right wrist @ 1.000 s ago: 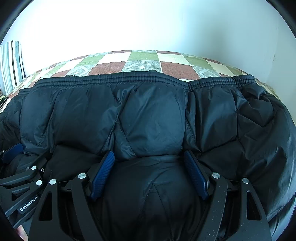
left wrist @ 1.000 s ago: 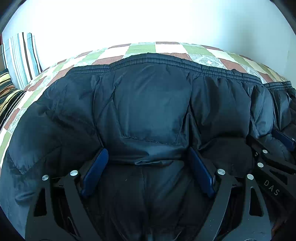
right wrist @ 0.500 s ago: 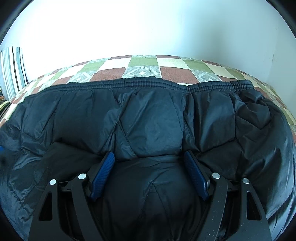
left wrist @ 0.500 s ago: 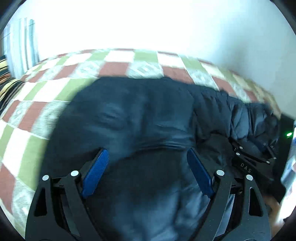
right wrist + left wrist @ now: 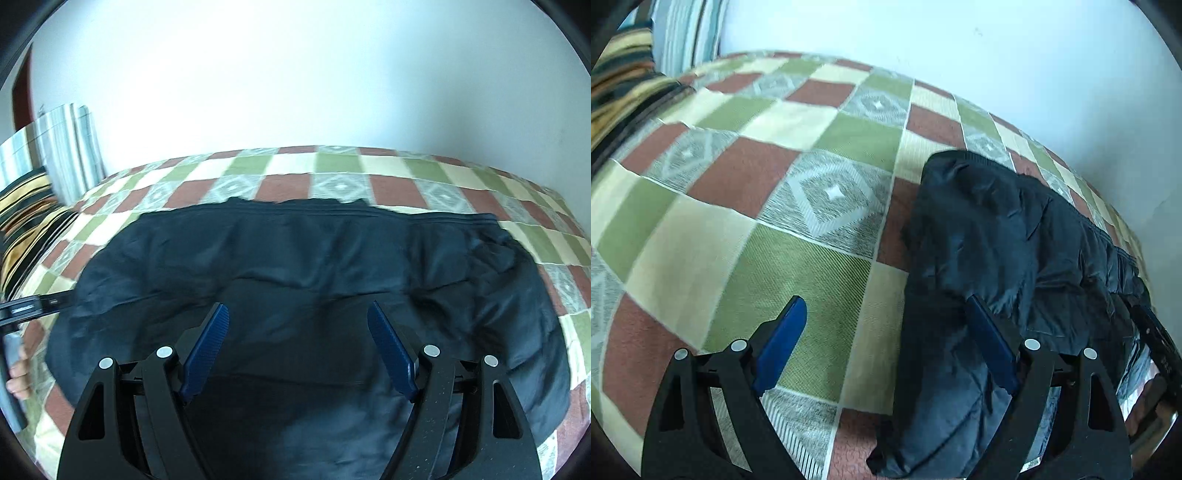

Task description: Fold large clothes

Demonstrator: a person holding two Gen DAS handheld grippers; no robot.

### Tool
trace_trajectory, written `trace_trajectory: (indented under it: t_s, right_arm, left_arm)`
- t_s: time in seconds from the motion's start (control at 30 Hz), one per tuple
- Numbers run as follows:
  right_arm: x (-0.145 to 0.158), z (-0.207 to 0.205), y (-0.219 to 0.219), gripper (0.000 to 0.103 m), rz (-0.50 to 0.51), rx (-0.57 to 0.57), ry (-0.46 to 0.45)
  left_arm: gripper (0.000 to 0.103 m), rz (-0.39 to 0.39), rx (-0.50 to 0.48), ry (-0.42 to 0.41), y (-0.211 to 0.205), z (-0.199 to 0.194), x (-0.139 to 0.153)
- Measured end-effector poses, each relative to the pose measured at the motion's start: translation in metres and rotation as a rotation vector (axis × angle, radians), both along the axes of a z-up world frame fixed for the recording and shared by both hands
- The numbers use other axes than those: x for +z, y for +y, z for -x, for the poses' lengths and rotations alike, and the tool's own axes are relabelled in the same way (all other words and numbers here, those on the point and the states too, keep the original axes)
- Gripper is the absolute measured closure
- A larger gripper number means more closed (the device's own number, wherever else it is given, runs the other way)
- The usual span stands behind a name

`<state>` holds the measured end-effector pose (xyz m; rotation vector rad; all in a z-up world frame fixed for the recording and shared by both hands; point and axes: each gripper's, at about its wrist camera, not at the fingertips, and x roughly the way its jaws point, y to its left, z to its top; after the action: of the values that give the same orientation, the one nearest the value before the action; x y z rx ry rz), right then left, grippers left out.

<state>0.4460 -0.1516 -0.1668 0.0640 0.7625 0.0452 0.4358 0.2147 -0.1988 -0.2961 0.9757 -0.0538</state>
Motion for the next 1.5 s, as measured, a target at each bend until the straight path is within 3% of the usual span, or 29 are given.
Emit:
trace_trajectory:
  t_s: [0.33, 0.53, 0.8, 0.9, 1.03, 1.23, 1.27, 1.37, 1.5]
  right_arm:
    - [-0.031, -0.008, 0.019, 0.026, 0.03, 0.024, 0.056]
    - [-0.046, -0.01, 0.021, 0.026, 0.042, 0.027, 0.081]
    - [-0.046, -0.005, 0.019, 0.027, 0.028, 0.014, 0.057]
    - [-0.029, 0.008, 0.001, 0.027, -0.035, -0.003, 0.024]
    - [-0.006, 0.029, -0.047, 0.026, 0.003, -0.074, -0.031]
    - [-0.013, 0.042, -0.163, 0.022, -0.002, -0.295, 0.052]
    - [-0.018, 0.041, -0.185, 0.017, -0.041, -0.31, 0.081]
    - [-0.029, 0.036, -0.214, 0.016, -0.102, -0.338, 0.129]
    - [-0.02, 0.039, -0.226, 0.016, -0.113, -0.368, 0.085]
  left_arm:
    - [0.012, 0.178, -0.089, 0.067, -0.005, -0.029, -0.031]
    - [0.007, 0.083, -0.176, 0.117, -0.029, -0.042, -0.037]
    - [0.004, 0.041, -0.206, 0.159, -0.043, -0.05, -0.039]
    - [0.004, 0.033, -0.218, 0.153, -0.045, -0.052, -0.04]
    - [0.004, 0.032, -0.222, 0.137, -0.048, -0.05, -0.04]
    - [0.004, 0.032, -0.225, 0.133, -0.043, -0.037, -0.039]
    - [0.004, 0.03, -0.226, 0.136, -0.044, -0.035, -0.039]
    - [0.004, 0.023, -0.222, 0.141, -0.045, -0.036, -0.039]
    - [0.004, 0.018, -0.22, 0.144, -0.048, -0.035, -0.038]
